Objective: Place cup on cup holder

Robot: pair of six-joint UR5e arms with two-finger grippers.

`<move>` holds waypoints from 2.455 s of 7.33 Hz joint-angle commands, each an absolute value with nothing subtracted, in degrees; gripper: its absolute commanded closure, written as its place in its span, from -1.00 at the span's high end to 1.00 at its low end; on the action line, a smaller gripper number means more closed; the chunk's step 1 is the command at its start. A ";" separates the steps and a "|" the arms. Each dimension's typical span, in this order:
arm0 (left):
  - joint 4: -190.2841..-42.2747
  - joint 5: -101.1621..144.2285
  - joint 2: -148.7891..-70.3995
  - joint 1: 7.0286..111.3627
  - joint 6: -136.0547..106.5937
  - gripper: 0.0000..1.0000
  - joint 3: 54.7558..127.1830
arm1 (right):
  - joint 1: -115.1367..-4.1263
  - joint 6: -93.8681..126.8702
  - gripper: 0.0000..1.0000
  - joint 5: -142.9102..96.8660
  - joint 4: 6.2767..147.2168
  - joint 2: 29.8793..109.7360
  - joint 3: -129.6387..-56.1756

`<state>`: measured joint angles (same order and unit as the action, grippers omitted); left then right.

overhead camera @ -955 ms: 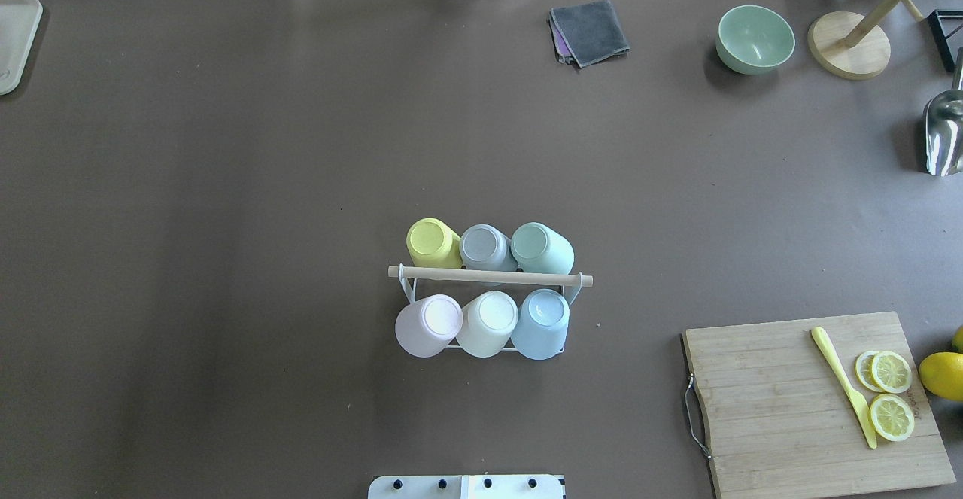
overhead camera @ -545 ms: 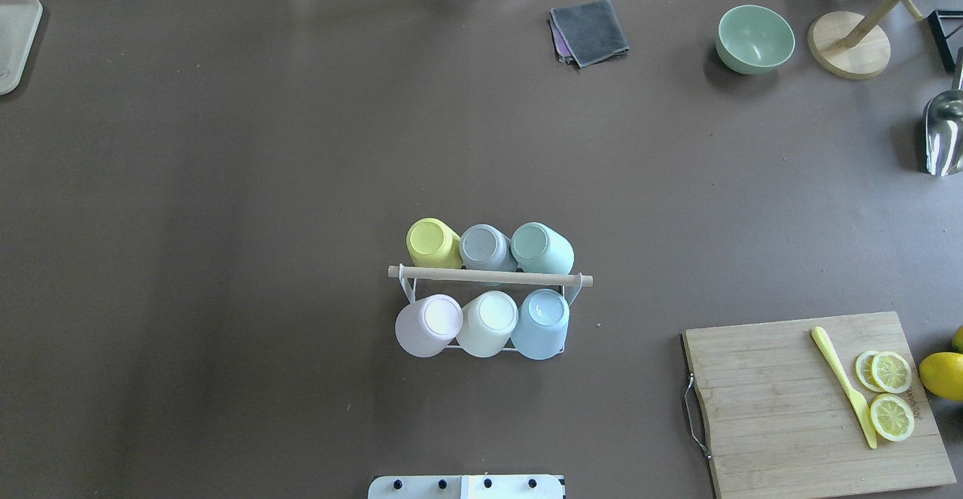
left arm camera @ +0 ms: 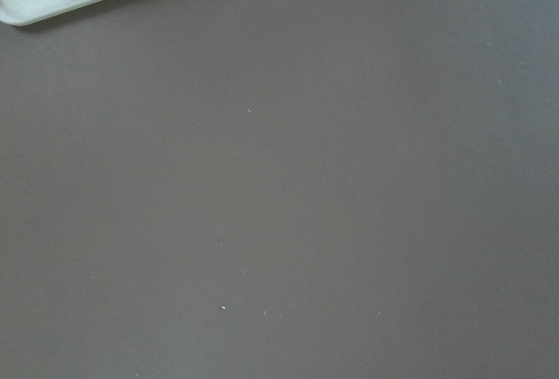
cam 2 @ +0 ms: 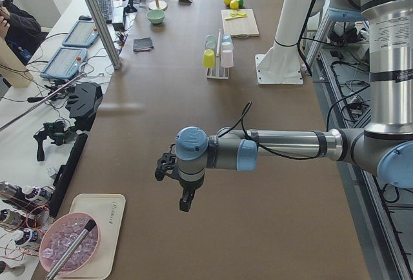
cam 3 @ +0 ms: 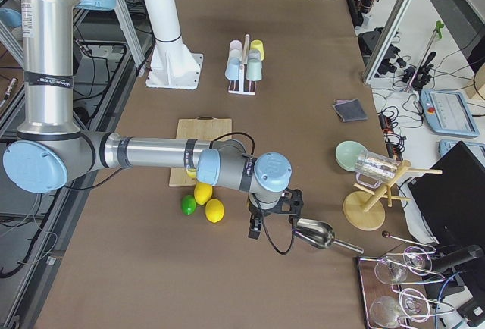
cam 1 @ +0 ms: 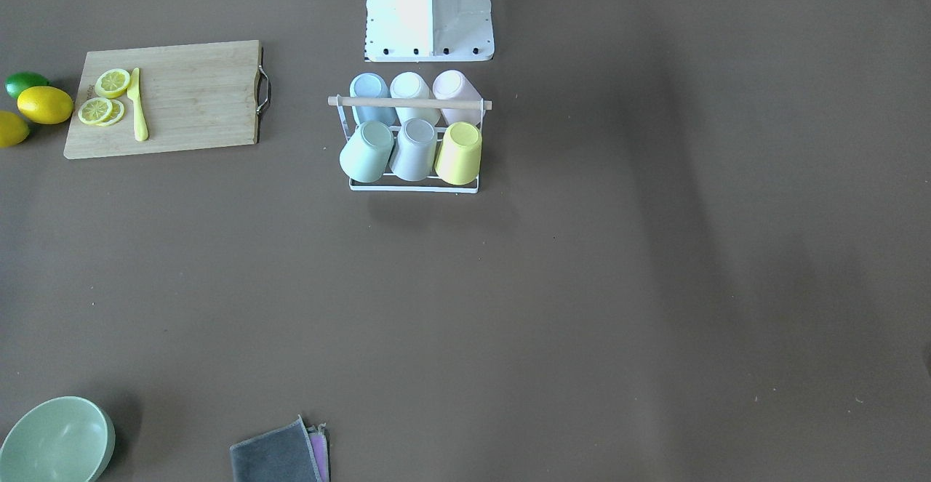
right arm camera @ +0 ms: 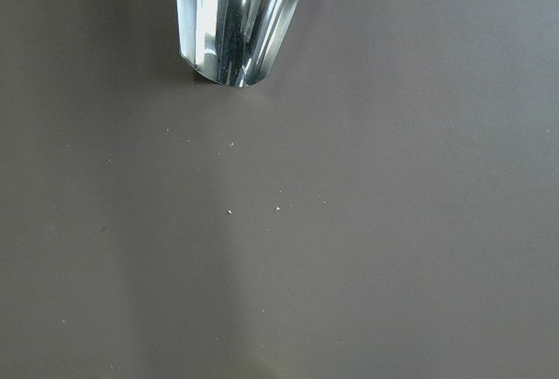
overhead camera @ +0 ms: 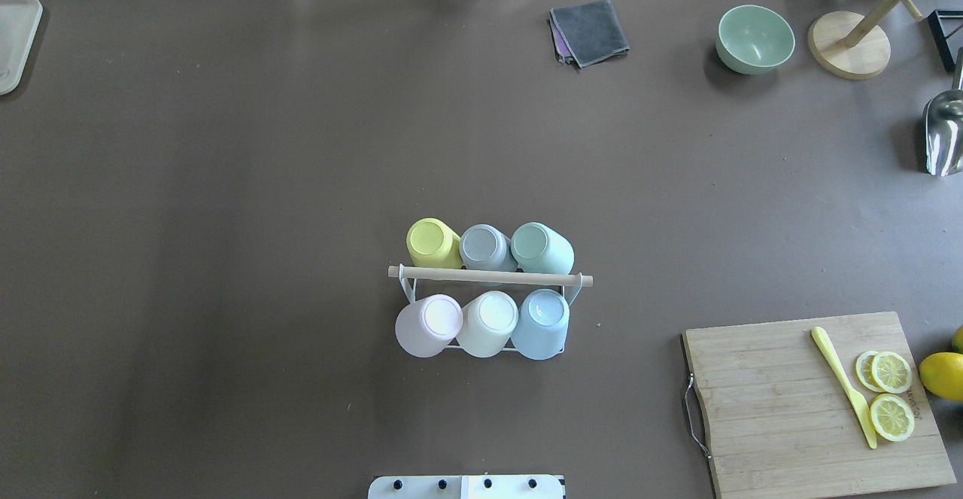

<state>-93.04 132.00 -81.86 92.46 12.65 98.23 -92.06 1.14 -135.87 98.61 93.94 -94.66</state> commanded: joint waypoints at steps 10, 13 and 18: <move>-92.81 135.44 -81.83 92.46 12.48 0.97 97.03 | -92.11 1.06 1.00 -136.41 98.61 93.78 -94.66; -92.90 135.09 -81.83 92.46 12.48 0.97 96.33 | -92.11 1.05 1.00 -136.41 98.61 93.78 -94.04; -92.90 135.35 -82.62 92.37 11.60 0.97 95.89 | -92.11 1.06 1.00 -136.49 98.61 93.87 -93.78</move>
